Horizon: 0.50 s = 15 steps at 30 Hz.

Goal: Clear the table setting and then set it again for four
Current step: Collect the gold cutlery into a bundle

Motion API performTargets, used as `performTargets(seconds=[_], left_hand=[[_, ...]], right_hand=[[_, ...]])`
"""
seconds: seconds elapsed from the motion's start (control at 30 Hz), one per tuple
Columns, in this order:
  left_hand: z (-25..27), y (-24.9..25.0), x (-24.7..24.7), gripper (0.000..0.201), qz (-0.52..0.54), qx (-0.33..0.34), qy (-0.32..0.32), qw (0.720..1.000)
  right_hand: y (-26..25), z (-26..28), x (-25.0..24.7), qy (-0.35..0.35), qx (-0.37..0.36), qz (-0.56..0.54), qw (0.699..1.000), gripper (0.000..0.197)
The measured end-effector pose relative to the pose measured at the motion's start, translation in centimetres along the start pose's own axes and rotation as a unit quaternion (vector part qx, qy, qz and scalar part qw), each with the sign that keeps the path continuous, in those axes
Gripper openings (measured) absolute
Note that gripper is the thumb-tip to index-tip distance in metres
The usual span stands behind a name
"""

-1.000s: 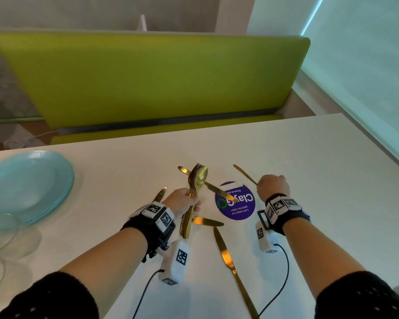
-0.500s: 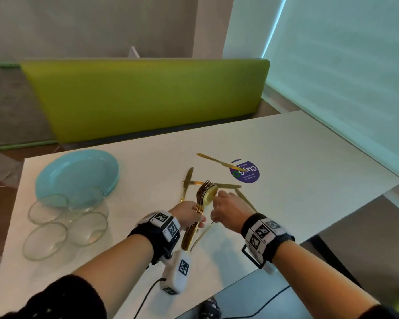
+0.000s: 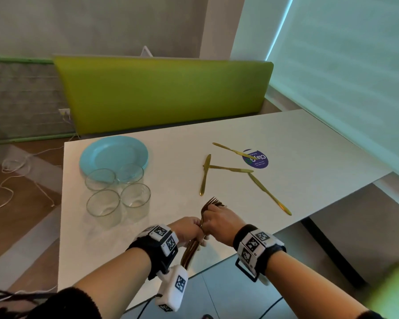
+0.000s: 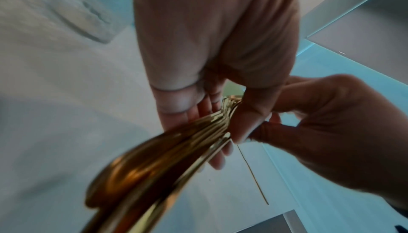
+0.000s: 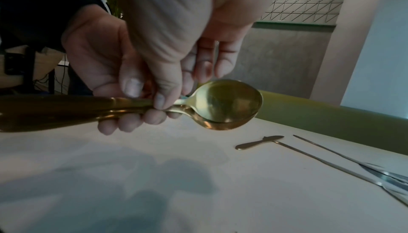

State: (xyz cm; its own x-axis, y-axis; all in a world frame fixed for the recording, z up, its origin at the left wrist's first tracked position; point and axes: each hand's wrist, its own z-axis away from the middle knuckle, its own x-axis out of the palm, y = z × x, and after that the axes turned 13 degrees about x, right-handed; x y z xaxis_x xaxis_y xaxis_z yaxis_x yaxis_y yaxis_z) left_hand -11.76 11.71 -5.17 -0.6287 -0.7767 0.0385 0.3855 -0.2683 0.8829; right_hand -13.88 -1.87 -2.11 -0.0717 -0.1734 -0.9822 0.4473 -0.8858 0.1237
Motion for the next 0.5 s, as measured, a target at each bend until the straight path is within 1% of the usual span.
performTargets(seconds=[0.13,0.23,0.33,0.37,0.43,0.5], left_hand=[[1.3,-1.7,-0.5,0.023,0.016,0.009,0.011,1.0],[2.2,-2.3,-1.0,0.022,0.003,0.018,0.019,1.0],[3.0,-2.8,-1.5,0.021,-0.008,0.024,0.026,0.999],[3.2,-3.0,-1.7,0.021,-0.005,0.025,0.026,0.999],[3.5,-3.4,-2.0,0.022,-0.001,0.024,0.023,0.999],[3.6,-3.7,-2.3,0.023,-0.033,0.018,0.028,0.999]], right_hand=[[-1.6,0.4,1.0,-0.013,-0.011,-0.024,1.0,0.027],[-2.6,0.4,1.3,-0.009,0.007,-0.056,0.998,0.029],[-3.5,0.3,1.7,-0.006,0.012,-0.036,0.999,0.029],[-3.6,0.3,1.9,-0.015,0.018,-0.034,0.999,0.03],[-3.8,-0.1,2.3,-0.017,0.042,-0.054,0.998,0.032],[-4.2,-0.1,1.5,0.014,0.055,-0.054,0.997,0.026]])
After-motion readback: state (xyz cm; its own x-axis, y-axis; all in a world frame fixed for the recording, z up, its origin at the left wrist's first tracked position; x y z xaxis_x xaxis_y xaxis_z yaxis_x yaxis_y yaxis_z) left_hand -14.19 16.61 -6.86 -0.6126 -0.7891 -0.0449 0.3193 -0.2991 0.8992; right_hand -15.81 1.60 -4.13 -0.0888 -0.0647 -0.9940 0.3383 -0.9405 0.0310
